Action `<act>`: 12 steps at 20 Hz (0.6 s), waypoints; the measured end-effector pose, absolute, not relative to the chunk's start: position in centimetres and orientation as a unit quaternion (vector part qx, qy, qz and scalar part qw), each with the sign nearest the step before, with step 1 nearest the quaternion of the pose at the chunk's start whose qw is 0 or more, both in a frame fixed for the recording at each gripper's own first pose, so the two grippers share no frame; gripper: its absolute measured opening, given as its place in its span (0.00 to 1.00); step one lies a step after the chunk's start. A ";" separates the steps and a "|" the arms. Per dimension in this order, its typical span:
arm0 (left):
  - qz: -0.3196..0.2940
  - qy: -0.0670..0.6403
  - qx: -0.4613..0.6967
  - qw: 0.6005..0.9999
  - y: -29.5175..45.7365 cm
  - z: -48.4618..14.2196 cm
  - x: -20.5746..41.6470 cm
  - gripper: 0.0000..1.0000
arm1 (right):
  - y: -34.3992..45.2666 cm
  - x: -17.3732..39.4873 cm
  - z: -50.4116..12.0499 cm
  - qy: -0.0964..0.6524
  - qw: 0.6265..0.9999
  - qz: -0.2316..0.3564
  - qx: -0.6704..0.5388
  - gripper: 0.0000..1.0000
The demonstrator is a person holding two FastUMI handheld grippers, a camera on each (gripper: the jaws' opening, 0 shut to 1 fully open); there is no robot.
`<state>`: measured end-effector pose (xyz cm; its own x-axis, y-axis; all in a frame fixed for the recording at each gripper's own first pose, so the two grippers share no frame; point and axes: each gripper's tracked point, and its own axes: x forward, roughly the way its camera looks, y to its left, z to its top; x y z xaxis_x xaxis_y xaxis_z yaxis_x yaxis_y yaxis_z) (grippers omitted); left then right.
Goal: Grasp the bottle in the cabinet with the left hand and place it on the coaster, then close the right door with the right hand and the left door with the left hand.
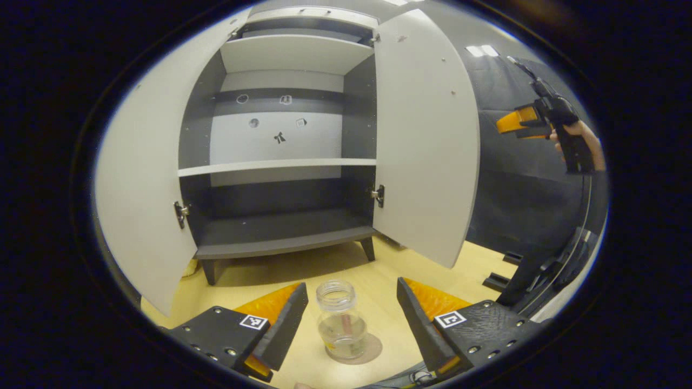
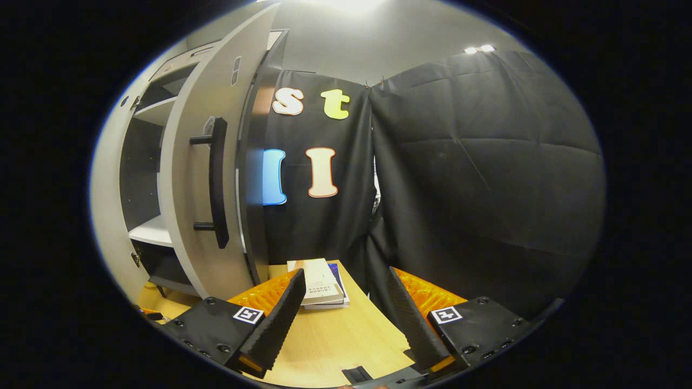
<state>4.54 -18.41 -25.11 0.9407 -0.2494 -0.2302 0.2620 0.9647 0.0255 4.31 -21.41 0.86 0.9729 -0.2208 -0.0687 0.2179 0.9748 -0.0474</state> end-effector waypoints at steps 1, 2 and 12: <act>-0.116 0.106 0.025 0.987 -18.2 -23.5 3.7 0.92 | -21.4 4.8 0.9 0.036 0.994 -0.099 -0.013 0.95; -0.099 0.099 0.024 0.990 -17.9 -21.9 2.8 0.96 | -21.5 5.6 1.1 0.036 0.996 -0.086 -0.010 0.95; 0.111 0.011 0.008 0.994 -12.6 -2.5 -0.7 1.00 | -19.6 11.0 6.0 -0.008 0.998 0.056 -0.017 0.94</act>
